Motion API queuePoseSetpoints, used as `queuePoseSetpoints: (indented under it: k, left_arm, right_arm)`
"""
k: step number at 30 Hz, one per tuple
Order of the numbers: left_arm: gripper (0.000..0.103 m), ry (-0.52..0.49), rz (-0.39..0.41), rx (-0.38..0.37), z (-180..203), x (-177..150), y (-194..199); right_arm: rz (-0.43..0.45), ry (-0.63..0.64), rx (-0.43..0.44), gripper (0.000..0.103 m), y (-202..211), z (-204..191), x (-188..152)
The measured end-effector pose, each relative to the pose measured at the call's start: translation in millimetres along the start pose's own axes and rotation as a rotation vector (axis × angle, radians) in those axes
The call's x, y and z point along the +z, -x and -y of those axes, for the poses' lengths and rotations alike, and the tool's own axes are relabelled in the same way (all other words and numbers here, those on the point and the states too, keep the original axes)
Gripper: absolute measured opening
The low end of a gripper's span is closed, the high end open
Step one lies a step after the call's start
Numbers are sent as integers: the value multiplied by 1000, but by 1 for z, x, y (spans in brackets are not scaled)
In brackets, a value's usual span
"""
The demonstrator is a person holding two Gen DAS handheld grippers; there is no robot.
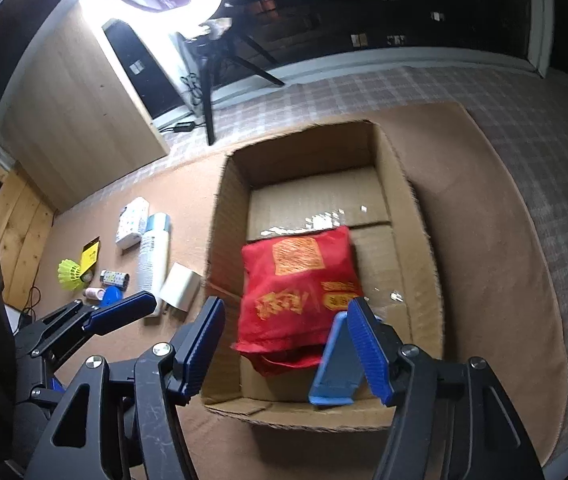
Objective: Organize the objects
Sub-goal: 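Release the phone stand beside the red bag and withdraw the right tool, then grasp the white-and-blue lotion bottle with the right tool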
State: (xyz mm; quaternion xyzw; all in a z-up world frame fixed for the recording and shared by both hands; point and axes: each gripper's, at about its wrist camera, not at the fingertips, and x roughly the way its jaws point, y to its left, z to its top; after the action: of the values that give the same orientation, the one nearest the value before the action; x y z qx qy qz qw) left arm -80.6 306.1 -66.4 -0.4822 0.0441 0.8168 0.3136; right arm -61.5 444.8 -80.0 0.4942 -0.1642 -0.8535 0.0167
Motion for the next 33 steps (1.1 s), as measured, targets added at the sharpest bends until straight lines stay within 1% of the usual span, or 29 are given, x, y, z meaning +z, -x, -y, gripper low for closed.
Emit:
queuePoseSetpoints:
  k: [4,14,22,26,28,33]
  left_arm:
    - [67,27,8,30,-22,-5,9]
    - [67,113,15,107,-87,-22,28]
    - [67,215,-9,135,-151,-33,30]
    - [67,282,-21,104,-177,-33,22]
    - [67,288,-34,99,-183,-32,16]
    - [66,288,-60,45,-191,-29,-2]
  right_arm:
    - [18,28,27,60,-6,-21,5]
    - [34,119,51,60,-28,-76,17]
    - [-39,158,105,60,-66,-113,35]
    - [-111,158,135,60,-93,-127,42]
    - [-139,156,144,60,-105,-133,46]
    - [-201,153,162,60,-132,-145,55]
